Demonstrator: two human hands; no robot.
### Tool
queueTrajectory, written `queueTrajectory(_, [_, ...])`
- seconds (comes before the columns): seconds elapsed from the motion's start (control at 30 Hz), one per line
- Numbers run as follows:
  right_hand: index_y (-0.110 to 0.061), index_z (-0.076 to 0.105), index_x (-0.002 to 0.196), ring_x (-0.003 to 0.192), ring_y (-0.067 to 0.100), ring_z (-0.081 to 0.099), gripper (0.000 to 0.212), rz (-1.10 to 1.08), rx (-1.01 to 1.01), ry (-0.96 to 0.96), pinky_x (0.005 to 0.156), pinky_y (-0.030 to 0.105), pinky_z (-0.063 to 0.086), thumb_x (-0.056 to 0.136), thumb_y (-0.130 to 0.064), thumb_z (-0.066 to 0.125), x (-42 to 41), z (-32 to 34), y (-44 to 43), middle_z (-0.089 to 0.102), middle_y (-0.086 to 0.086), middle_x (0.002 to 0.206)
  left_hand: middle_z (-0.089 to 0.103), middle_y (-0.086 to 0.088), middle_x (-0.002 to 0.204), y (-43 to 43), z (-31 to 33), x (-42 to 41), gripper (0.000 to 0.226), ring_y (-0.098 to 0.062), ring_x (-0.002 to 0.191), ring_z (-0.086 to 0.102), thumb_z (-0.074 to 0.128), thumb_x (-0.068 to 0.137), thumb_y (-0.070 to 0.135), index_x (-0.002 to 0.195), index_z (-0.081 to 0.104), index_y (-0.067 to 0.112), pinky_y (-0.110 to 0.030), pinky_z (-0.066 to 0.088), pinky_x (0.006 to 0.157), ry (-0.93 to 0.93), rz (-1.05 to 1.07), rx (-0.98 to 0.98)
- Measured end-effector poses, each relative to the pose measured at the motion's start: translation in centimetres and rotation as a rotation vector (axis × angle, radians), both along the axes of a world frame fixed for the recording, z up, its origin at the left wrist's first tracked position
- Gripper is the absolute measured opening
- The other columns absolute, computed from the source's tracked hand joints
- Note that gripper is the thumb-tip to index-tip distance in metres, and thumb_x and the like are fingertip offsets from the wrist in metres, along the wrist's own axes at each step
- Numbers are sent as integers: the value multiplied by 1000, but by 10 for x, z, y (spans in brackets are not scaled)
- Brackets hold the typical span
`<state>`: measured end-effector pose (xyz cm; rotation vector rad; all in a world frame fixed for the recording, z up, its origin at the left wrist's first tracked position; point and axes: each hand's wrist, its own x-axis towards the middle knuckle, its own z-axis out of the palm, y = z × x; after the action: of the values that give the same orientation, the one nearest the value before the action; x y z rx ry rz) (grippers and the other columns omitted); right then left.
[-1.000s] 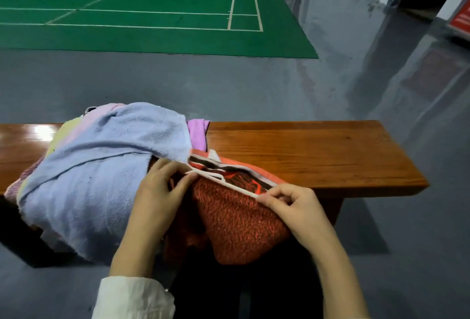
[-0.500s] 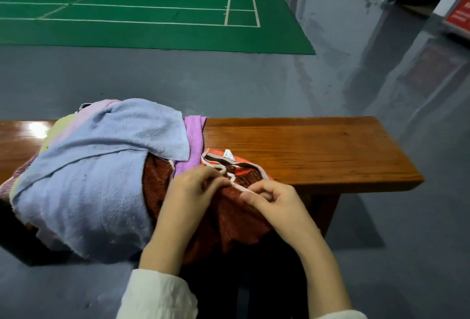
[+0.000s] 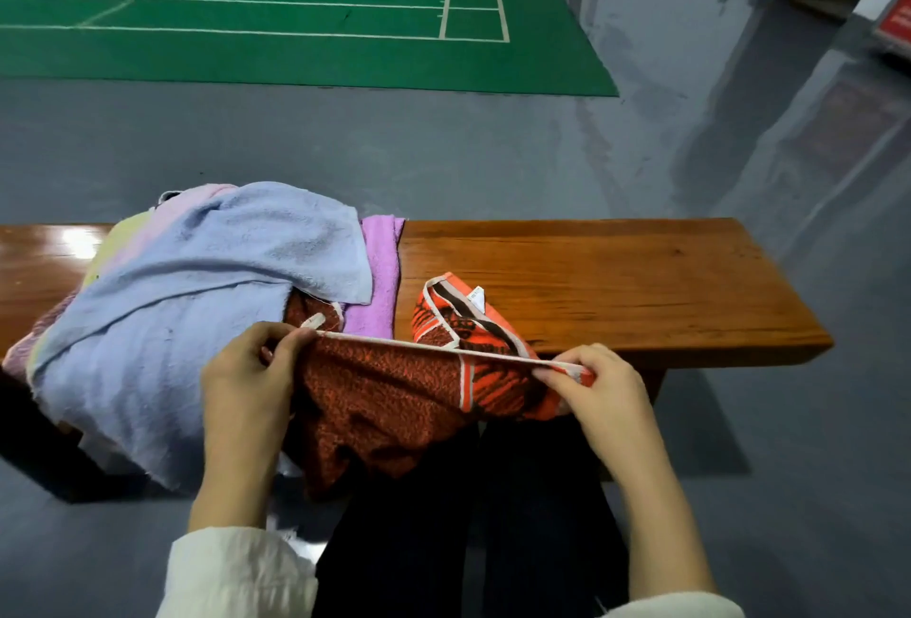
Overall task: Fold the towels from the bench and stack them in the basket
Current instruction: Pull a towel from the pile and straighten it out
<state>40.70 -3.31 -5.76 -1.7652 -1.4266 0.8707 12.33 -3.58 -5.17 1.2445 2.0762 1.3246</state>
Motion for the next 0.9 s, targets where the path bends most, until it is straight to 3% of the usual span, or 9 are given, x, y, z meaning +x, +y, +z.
queueTrajectory(0.13, [-2, 60, 70, 64, 14, 51, 19, -42, -15, 467, 63, 28, 41, 80, -11, 73, -7, 10, -5, 57, 6, 66, 52, -5, 63, 1, 10, 16, 22, -28, 63, 54, 71, 81, 40, 75, 61, 21, -39, 54, 63, -22, 2, -25])
queueTrajectory(0.27, [2, 58, 74, 53, 12, 39, 18, -77, 15, 626, 49, 23, 31, 80, -8, 72, -32, 19, -1, 45, 2, 55, 56, -11, 93, 6, 33, 45, 33, -31, 82, 57, 56, 69, 44, 97, 52, 26, -48, 50, 77, -123, -143, 0])
queueTrajectory(0.37, [-2, 58, 70, 62, 15, 44, 21, -98, 22, 605, 57, 28, 36, 77, -10, 76, -51, 22, 3, 52, 4, 63, 60, 3, 86, 2, 48, 74, 20, -1, 74, 54, 52, 75, 21, 94, 59, 25, -19, 40, 71, -96, -324, 59])
queueTrajectory(0.47, [6, 62, 79, 69, 20, 52, 20, -92, -24, 707, 61, 30, 42, 75, -8, 75, -58, 30, 0, 60, 12, 72, 68, 8, 82, -6, 56, 107, 30, 7, 71, 58, 49, 87, -8, 86, 67, 15, -5, 40, 65, -233, -470, 90])
queueTrajectory(0.53, [5, 67, 87, 71, 21, 56, 17, -82, -83, 864, 63, 27, 46, 75, -5, 71, -59, 37, -3, 63, 15, 76, 72, 6, 89, -7, 50, 120, 30, 2, 84, 64, 50, 90, -8, 87, 69, 15, -8, 45, 74, -357, -506, 105])
queueTrajectory(0.67, [6, 67, 105, 82, 21, 68, 22, -86, -107, 1235, 73, 24, 56, 88, 1, 53, -52, 46, -7, 70, 18, 95, 72, 0, 106, -5, 40, 126, 19, -14, 106, 65, 60, 83, 11, 99, 70, 17, -31, 49, 95, -548, -534, 83])
queueTrajectory(0.73, [4, 67, 106, 86, 22, 70, 23, -82, -90, 1260, 75, 24, 57, 90, -1, 51, -49, 49, -8, 71, 19, 99, 71, -5, 110, -4, 39, 122, 34, -16, 107, 65, 57, 76, 12, 108, 67, 13, -31, 50, 95, -633, -588, 36])
queueTrajectory(0.83, [2, 69, 102, 83, 16, 71, 21, -68, -74, 1168, 73, 20, 57, 90, -3, 52, -48, 52, -11, 73, 15, 96, 69, -4, 113, -3, 39, 118, 37, -9, 102, 66, 63, 82, -3, 116, 65, 13, -23, 50, 90, -456, -605, 40])
queueTrajectory(0.9, [0, 71, 99, 83, 15, 71, 21, -59, -74, 1080, 75, 19, 57, 86, -8, 57, -49, 50, -12, 74, 12, 94, 71, -1, 105, -2, 38, 116, 32, -6, 94, 67, 65, 83, -5, 104, 70, 18, -23, 52, 87, -333, -562, 92])
